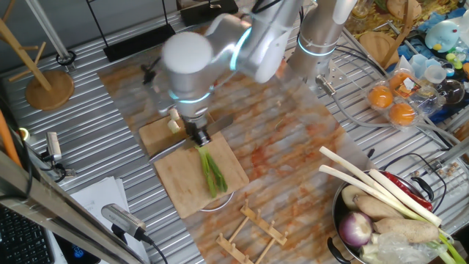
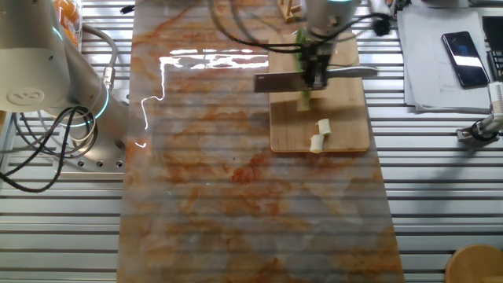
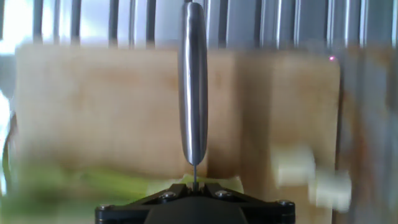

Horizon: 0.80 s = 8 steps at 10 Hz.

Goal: Chop the scallions

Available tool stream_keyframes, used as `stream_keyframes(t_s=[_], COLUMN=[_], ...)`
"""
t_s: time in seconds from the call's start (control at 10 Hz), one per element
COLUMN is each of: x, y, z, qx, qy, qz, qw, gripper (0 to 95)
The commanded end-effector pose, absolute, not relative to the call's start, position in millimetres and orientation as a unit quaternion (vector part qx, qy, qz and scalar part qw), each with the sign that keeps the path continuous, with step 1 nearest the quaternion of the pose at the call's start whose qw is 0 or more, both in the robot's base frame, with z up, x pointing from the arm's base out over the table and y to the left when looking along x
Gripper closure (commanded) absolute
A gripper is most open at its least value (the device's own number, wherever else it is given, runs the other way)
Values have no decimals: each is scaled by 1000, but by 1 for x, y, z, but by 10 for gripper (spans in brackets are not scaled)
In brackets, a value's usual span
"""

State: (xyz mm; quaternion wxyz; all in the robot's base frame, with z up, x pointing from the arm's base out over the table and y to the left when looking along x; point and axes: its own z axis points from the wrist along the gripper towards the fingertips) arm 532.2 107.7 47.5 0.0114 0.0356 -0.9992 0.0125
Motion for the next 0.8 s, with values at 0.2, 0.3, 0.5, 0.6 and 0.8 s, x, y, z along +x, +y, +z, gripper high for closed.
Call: stream_keyframes(t_s=[0.2,0.3,0.5,0.6,0.8], x=[551,551,550,550,549], y=[112,111,111,112,111], z=[34,37,35,34,35], qx=[51,57,57,57,64], qy=[-998,-998,-998,-998,-998], qz=[31,23,11,8,11], qw=[10,3,0,0,-3], gripper=[950,950,950,950,950])
